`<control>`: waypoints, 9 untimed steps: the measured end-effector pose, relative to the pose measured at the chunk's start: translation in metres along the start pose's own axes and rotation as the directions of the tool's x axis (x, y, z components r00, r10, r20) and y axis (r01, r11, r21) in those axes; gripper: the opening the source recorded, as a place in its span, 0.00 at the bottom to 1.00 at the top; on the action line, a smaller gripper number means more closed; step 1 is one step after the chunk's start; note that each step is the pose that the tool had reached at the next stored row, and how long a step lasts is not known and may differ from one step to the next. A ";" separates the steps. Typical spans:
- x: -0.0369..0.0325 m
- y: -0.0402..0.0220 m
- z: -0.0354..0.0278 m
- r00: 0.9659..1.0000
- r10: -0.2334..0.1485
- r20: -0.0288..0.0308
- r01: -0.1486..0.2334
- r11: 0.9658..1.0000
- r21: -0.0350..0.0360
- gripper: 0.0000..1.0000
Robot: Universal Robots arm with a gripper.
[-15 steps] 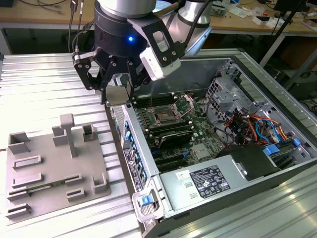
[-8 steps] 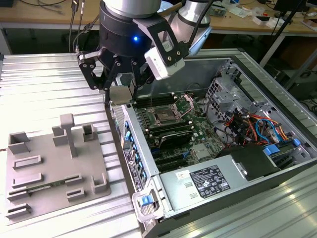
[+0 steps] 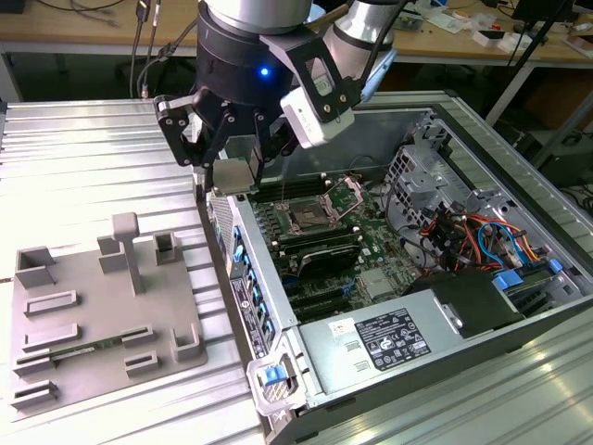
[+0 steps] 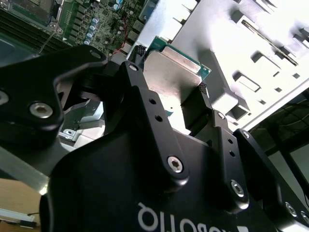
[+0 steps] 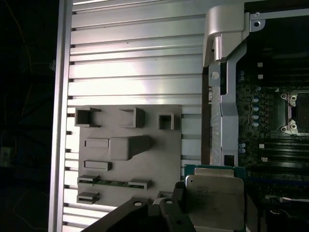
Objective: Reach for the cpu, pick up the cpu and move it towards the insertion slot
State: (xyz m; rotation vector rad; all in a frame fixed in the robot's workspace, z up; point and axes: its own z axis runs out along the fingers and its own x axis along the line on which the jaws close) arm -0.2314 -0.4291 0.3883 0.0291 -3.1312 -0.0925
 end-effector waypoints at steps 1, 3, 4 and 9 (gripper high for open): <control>-0.0009 0.0001 0.0000 1.000 0.000 0.000 0.000 1.000 0.000 0.55; -0.0023 0.0003 0.0000 1.000 0.000 0.000 0.000 1.000 0.000 0.55; -0.0029 0.0004 0.0000 1.000 0.000 0.000 0.000 1.000 0.000 0.55; -0.0060 0.0007 0.0000 1.000 0.000 0.000 0.000 1.000 0.000 0.55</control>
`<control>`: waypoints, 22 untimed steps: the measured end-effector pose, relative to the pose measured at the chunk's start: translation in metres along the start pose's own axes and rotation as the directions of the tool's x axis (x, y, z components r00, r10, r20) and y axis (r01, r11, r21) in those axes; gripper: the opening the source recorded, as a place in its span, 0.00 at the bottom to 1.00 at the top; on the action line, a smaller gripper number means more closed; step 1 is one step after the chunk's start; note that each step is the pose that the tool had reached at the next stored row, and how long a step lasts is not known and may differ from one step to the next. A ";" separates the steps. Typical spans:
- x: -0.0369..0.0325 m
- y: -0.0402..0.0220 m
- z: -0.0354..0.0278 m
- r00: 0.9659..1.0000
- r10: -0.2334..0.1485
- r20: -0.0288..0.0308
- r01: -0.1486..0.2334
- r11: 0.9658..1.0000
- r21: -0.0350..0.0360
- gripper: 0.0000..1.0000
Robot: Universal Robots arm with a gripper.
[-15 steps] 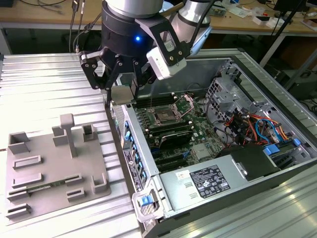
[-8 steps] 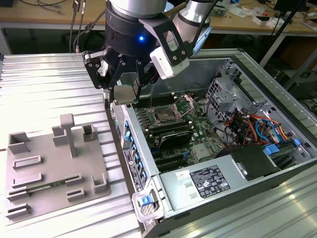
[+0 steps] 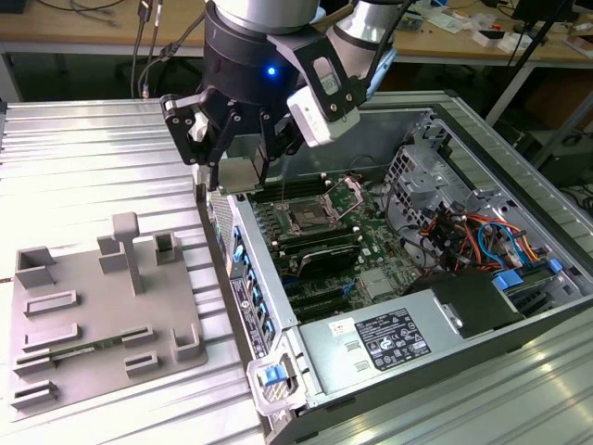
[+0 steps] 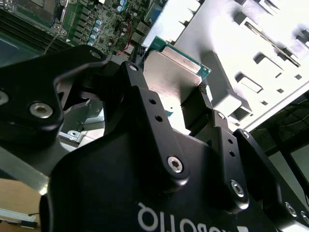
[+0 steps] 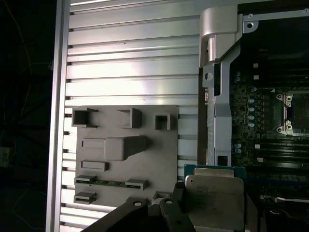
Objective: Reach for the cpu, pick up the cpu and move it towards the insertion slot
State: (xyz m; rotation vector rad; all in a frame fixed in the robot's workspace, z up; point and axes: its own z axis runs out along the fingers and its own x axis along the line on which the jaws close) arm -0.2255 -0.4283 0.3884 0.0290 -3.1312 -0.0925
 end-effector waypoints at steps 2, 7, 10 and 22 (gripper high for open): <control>-0.0012 0.0001 0.0000 1.000 0.000 0.000 0.000 1.000 0.000 0.55; -0.0050 0.0005 0.0000 1.000 0.000 0.000 0.000 1.000 0.000 0.55; -0.0081 0.0007 0.0000 1.000 0.000 0.000 0.000 1.000 0.000 0.55; -0.0163 0.0007 -0.0001 1.000 0.000 0.000 0.000 1.000 0.000 0.55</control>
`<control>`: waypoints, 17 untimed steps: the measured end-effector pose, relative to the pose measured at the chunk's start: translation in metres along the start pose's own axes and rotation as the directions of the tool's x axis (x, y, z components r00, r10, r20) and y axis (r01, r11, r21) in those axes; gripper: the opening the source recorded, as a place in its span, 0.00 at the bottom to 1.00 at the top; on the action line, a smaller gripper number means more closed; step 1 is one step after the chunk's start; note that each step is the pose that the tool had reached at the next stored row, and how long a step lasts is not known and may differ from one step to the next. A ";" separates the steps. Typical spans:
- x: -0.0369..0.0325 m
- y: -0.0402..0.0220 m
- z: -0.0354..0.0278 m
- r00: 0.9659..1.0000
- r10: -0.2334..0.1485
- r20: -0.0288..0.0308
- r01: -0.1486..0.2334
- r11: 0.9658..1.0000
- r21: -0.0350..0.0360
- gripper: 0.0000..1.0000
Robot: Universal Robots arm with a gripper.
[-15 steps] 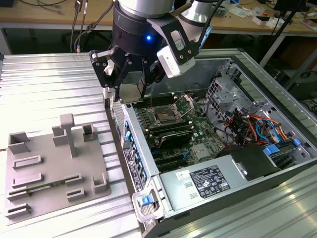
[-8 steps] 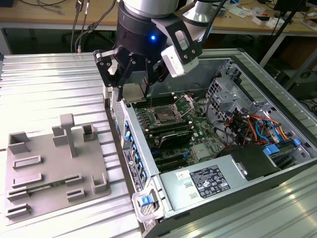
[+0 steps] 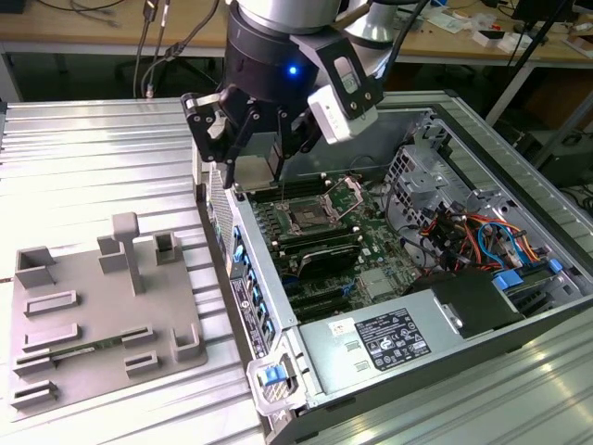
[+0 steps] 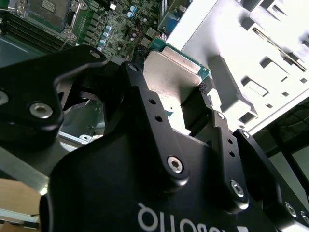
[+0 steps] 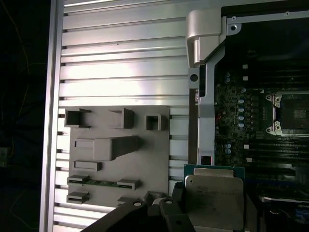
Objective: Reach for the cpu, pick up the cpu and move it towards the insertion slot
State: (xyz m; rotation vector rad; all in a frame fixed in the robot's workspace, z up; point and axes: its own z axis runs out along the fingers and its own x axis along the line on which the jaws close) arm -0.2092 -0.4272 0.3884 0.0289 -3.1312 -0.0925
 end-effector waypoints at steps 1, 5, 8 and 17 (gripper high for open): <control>-0.0012 0.0000 0.0000 1.000 0.000 0.000 0.000 1.000 0.000 0.55; -0.0041 0.0000 0.0000 1.000 0.000 0.000 0.000 1.000 0.000 0.55; -0.0059 0.0000 0.0000 1.000 0.000 0.000 0.000 1.000 0.000 0.55; -0.0107 0.0001 -0.0001 1.000 0.000 0.000 0.000 1.000 0.000 0.55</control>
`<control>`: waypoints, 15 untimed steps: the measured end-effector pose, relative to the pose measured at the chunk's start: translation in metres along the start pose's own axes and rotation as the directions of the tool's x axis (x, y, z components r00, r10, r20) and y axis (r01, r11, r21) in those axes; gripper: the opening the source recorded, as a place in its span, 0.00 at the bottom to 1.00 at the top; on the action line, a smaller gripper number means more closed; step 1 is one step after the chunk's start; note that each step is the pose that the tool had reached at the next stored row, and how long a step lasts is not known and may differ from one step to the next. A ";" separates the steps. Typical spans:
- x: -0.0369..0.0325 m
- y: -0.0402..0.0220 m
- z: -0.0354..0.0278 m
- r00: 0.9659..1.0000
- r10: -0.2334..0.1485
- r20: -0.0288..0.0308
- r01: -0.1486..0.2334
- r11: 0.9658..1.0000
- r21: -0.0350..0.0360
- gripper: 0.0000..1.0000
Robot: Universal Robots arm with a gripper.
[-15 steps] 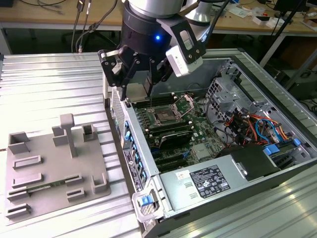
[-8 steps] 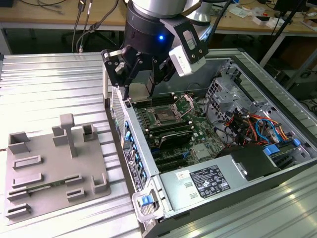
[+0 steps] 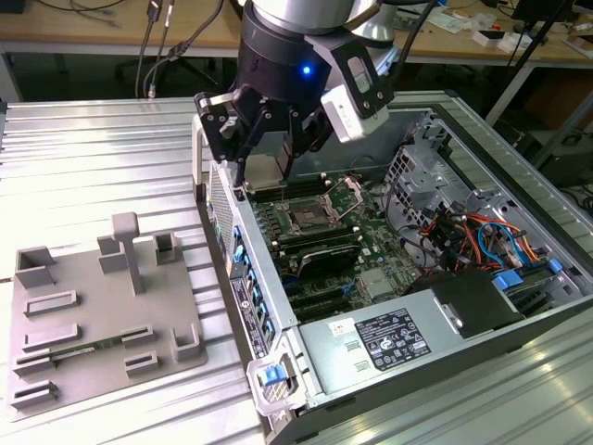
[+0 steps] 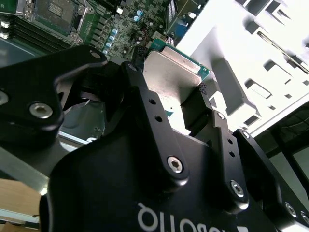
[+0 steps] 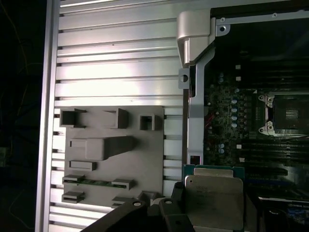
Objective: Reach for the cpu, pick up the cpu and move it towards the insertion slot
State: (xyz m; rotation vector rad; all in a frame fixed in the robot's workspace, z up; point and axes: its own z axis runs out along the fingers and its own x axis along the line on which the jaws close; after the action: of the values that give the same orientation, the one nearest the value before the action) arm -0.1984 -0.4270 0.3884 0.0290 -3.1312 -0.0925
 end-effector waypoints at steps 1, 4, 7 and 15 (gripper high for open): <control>-0.0005 0.0000 0.0000 1.000 0.000 0.000 0.000 1.000 0.000 0.55; -0.0022 0.0001 0.0000 1.000 0.000 0.000 0.000 1.000 0.000 0.55; -0.0045 0.0001 0.0000 1.000 0.000 0.000 0.000 1.000 0.000 0.55; -0.0092 0.0001 -0.0001 1.000 0.000 0.000 0.000 1.000 0.000 0.55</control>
State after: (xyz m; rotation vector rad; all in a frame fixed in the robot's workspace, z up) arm -0.1892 -0.4267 0.3883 0.0290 -3.1312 -0.0925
